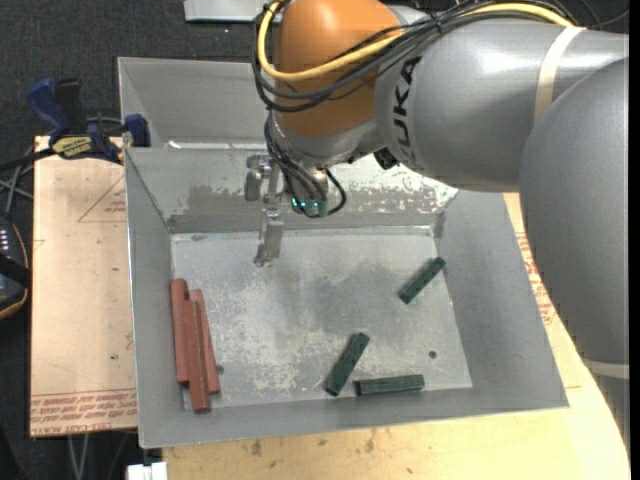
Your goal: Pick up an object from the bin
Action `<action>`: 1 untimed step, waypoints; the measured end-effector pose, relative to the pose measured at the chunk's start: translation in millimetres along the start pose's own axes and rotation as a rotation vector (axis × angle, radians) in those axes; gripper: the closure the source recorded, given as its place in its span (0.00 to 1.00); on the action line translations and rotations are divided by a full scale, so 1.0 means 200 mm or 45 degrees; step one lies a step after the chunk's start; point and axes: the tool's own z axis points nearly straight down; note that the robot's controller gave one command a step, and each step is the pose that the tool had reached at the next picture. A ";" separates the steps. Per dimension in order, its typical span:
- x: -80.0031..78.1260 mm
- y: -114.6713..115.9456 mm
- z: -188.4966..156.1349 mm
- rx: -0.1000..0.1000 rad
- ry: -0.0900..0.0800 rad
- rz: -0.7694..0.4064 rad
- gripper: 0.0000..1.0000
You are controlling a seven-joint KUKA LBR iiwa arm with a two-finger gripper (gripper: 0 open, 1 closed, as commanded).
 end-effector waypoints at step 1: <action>-0.01 0.00 -0.03 -0.002 -0.011 0.004 0.00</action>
Offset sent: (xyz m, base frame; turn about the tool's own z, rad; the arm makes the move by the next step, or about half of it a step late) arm -0.0314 0.0640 -0.1533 -0.7951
